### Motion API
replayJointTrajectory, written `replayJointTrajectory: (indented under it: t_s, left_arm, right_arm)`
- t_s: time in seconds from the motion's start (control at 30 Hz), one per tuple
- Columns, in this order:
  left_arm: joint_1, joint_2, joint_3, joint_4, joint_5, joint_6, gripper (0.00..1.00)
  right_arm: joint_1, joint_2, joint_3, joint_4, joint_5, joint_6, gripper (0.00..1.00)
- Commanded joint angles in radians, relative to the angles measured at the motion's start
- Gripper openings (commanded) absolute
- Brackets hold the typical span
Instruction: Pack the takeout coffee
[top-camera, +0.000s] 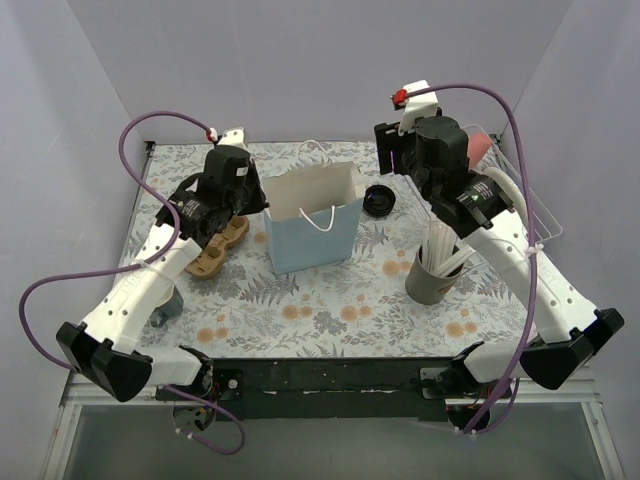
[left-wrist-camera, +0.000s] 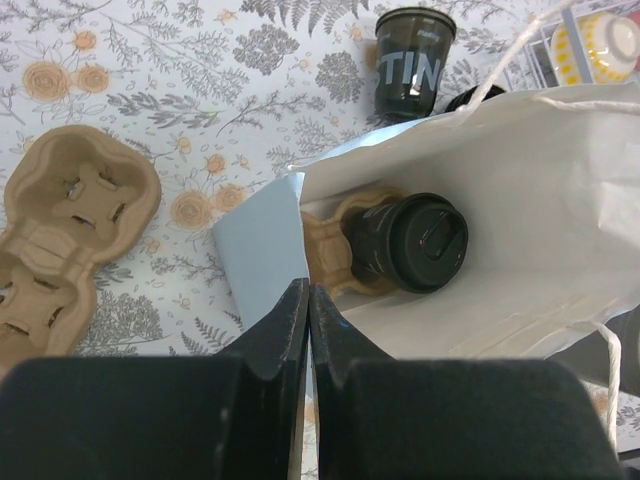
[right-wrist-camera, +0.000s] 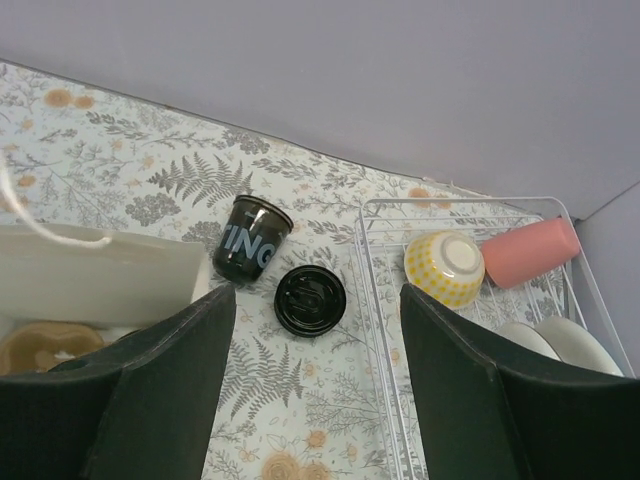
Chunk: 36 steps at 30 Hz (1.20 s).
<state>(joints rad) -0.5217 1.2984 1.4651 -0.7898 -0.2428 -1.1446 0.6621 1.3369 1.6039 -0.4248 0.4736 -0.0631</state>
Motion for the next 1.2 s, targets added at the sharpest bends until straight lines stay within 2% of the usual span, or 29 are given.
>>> replayJointTrajectory:
  t_s: [0.0, 0.27, 0.37, 0.4, 0.53, 0.77, 0.9, 1.17]
  left_arm:
    - [-0.003, -0.057, -0.04, -0.037, -0.015, 0.005, 0.0]
    - [-0.003, -0.079, -0.048, -0.071, -0.024, -0.006, 0.0]
    - [-0.003, -0.085, -0.046, -0.086, -0.026, -0.009, 0.1]
    - [-0.003, -0.085, -0.042, -0.094, -0.026, -0.007, 0.21]
    - [-0.003, -0.086, -0.019, -0.124, -0.03, -0.004, 0.44]
    - [-0.003, -0.099, 0.092, -0.19, -0.018, 0.036, 0.69]
    - [-0.003, -0.122, 0.138, -0.213, -0.026, 0.048, 0.71]
    - [-0.003, -0.126, 0.222, -0.265, -0.042, 0.083, 0.72]
  right_arm:
    - [-0.062, 0.037, 0.025, 0.018, -0.058, 0.055, 0.74]
    - [-0.166, 0.205, 0.063, 0.046, -0.219, 0.111, 0.74]
    - [-0.176, 0.32, 0.152, 0.012, -0.227, 0.126, 0.75]
    - [-0.176, 0.353, 0.186, 0.002, -0.231, 0.126, 0.76]
    - [-0.177, 0.555, 0.352, -0.078, -0.265, 0.108, 0.82]
    - [-0.214, 0.8, 0.576, -0.146, -0.431, 0.08, 0.88]
    - [-0.216, 0.875, 0.594, -0.12, -0.467, 0.085, 0.89]
    - [-0.272, 0.995, 0.628, -0.016, -0.682, 0.012, 0.88]
